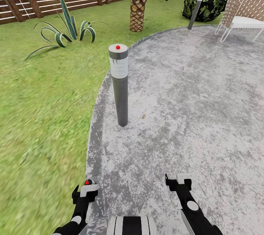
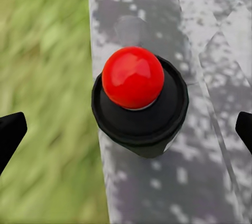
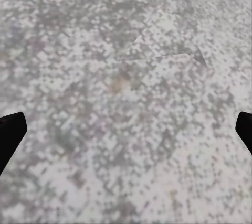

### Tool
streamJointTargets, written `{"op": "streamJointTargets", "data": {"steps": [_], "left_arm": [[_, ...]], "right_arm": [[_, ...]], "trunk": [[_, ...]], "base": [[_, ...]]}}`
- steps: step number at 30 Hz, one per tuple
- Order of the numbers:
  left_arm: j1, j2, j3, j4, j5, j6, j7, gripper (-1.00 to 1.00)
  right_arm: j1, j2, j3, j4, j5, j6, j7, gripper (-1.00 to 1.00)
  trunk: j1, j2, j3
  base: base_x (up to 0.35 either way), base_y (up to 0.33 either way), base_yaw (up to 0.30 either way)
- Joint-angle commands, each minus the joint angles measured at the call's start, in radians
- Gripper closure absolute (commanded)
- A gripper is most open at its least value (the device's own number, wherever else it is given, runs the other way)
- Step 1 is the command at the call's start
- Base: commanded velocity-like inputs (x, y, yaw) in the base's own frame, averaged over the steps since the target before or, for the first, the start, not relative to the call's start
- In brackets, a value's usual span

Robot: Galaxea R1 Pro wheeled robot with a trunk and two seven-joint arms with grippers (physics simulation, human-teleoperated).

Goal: Pick up the pesticide atomizer in the garden and spray insectifuge to fully cover both potted plants in the garden.

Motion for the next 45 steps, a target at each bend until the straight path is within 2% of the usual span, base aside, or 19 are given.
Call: {"op": "streamJointTargets", "data": {"steps": [1, 30, 31, 45], "left_arm": [[0.0, 0.0, -0.002, 0.001, -0.008, -0.001, 0.01, -1.0], [0.0, 0.0, -0.002, 0.001, -0.008, -0.001, 0.01, -1.0], [0.0, 0.0, -0.002, 0.001, -0.008, -0.001, 0.01, 1.0], [0.0, 0.0, -0.002, 0.001, -0.008, -0.003, 0.01, 1.0]], "right_arm": [[0.0, -0.001, 0.005, 0.001, 0.001, -0.001, -0.009, -1.0], [0.0, -0.001, 0.005, 0.001, 0.001, -0.001, -0.009, -1.0], [0.0, 0.0, 0.005, 0.001, 0.001, -0.001, -0.009, -1.0], [0.0, 0.0, 0.005, 0.002, 0.001, -0.001, -0.009, -1.0]], "trunk": [[0.0, 0.0, -0.001], [0.0, 0.0, -0.001], [0.0, 0.0, -0.001], [0.0, 0.0, -0.001]], "base": [[0.005, 0.0, 0.006], [0.018, 0.0, 0.0], [0.0, 0.0, 0.0], [0.0, 0.0, 0.0]]}}
